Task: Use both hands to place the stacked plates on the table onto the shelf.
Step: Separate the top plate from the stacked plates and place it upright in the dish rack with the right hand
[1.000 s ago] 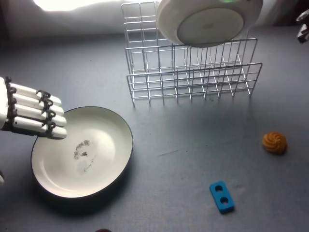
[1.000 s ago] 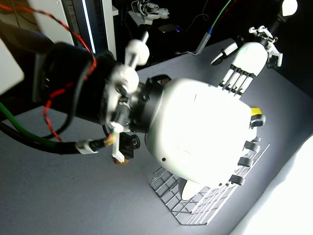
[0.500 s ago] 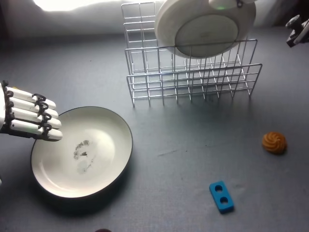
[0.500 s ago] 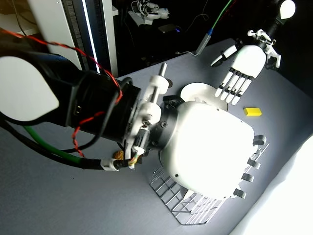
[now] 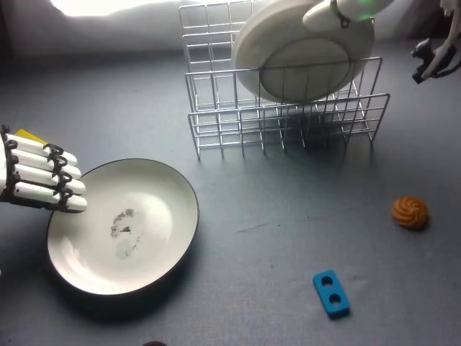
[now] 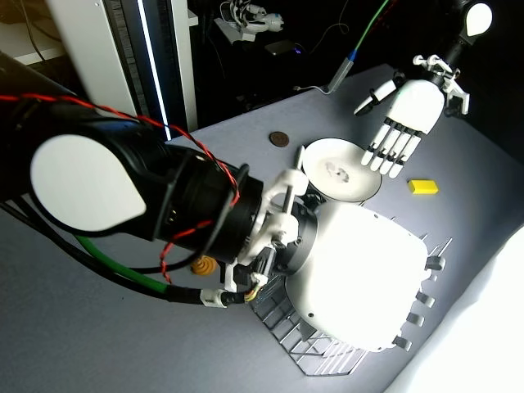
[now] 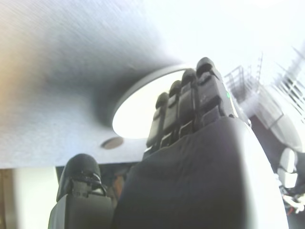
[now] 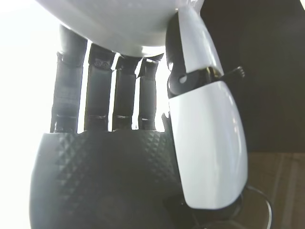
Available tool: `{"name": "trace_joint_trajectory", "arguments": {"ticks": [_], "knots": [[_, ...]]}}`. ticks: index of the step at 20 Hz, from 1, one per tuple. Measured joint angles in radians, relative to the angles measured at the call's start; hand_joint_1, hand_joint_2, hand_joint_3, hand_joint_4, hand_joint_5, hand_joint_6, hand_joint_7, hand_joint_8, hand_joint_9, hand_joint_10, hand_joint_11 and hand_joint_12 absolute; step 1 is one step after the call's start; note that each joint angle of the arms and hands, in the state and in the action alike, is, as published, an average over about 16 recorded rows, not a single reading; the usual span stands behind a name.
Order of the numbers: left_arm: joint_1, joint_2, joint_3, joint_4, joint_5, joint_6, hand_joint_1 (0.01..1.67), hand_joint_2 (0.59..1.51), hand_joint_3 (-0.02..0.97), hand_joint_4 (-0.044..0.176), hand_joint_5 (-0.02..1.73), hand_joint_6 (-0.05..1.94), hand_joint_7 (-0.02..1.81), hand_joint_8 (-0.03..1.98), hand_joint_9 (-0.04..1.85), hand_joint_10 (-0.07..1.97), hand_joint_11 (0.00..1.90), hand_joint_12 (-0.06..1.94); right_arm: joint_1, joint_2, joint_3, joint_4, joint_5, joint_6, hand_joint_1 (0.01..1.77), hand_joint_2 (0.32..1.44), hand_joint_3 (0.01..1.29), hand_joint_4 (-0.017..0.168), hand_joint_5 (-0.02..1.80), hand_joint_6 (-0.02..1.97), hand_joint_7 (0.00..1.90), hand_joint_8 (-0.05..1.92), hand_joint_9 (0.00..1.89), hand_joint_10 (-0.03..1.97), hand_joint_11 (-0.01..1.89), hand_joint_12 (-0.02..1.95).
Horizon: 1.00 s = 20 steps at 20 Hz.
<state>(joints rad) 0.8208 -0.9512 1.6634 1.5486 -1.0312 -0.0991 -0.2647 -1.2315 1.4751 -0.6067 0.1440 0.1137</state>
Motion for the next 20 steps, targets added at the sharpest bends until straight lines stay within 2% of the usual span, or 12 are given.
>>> {"name": "trace_joint_trajectory", "arguments": {"ticks": [5,9,20], "knots": [[0.009,-0.004,0.004,-0.003,0.009,0.004,0.02,1.124,0.021,0.006,0.02,0.01,0.02,0.01,0.01,0.0,0.02,0.01,-0.016,-0.016,0.022,0.012,0.006,-0.001,1.2,1.09,0.01,-0.012,0.77,0.91,0.91,1.17,0.96,1.15,0.84,1.53],[0.014,-0.005,0.005,-0.006,0.012,0.006,0.02,1.125,0.021,0.006,0.02,0.01,0.02,0.01,0.01,0.0,0.02,0.01,-0.022,-0.02,0.029,0.015,0.012,-0.002,1.18,1.09,0.01,-0.011,0.76,0.91,0.92,1.02,0.94,1.07,0.82,1.5],[0.021,-0.006,0.006,-0.01,0.017,0.008,0.02,1.125,0.02,0.006,0.02,0.01,0.02,0.01,-0.01,-0.02,0.02,0.01,-0.009,-0.017,0.035,0.019,0.038,-0.009,1.1,1.05,0.01,-0.004,0.83,0.41,0.97,0.39,0.9,0.76,0.72,1.36]]}}
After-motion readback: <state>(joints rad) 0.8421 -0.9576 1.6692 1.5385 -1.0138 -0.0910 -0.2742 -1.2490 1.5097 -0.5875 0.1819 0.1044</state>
